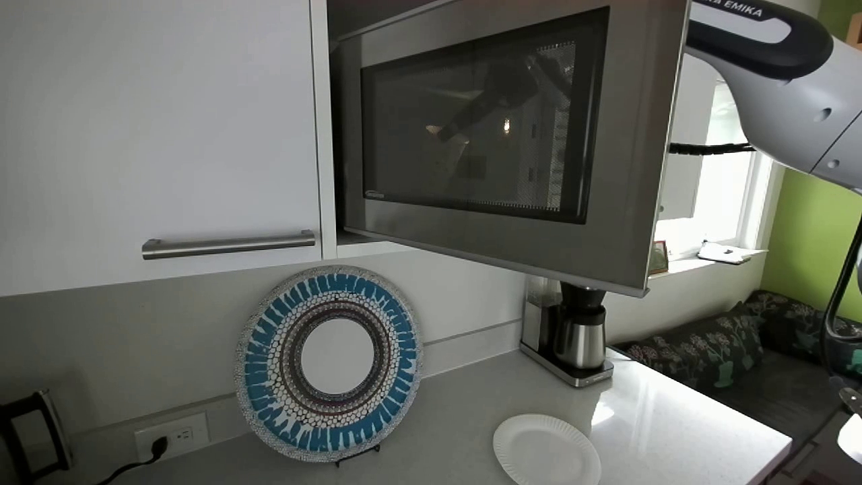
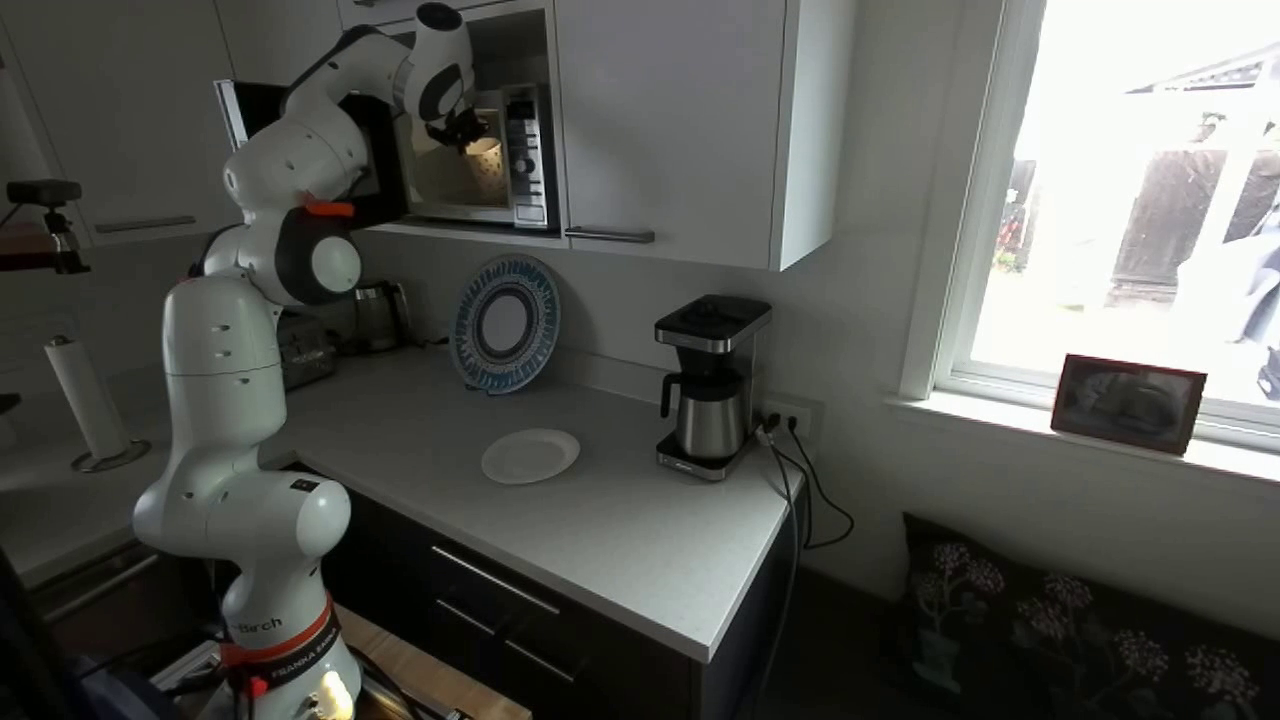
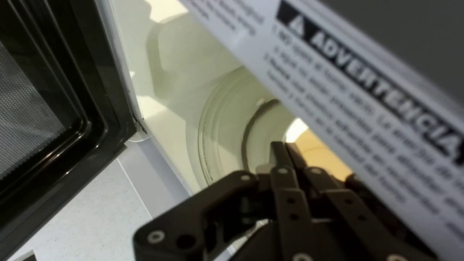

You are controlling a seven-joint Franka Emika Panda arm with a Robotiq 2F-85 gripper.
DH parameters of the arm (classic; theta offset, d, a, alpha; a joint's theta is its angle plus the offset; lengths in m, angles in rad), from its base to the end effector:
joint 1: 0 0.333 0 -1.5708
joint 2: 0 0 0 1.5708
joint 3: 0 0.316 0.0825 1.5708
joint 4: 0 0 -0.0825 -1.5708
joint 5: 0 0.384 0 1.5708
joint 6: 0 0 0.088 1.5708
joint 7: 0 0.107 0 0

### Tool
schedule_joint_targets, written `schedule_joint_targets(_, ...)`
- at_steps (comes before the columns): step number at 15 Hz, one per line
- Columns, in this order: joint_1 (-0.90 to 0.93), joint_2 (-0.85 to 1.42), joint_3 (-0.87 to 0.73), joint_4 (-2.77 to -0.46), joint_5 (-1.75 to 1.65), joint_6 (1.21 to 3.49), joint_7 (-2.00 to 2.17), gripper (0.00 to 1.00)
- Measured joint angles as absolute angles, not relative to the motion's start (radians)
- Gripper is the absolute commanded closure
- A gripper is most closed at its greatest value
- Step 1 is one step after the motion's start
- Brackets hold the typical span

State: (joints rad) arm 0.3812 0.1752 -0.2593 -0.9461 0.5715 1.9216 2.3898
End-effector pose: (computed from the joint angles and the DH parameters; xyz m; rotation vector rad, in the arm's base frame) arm 0.5641 0.1339 0.8707 -0.9904 1.9753 0.3312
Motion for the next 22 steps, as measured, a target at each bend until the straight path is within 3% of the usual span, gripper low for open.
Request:
schedule_joint_targets(12,0.385,0.176,-0.257,-0.937,0.577,1.914,2.416,0.99)
schedule_joint_targets(13,0.385,0.176,-0.256,-0.937,0.577,1.916,2.429,0.87)
schedule_joint_targets(14,0.386,0.176,-0.256,-0.938,0.576,1.919,2.440,0.83)
schedule_joint_targets(16,0.387,0.176,-0.256,-0.938,0.573,1.920,2.444,0.57)
schedule_joint_targets(22,0.388,0.175,-0.255,-0.946,0.568,1.918,2.318,0.13)
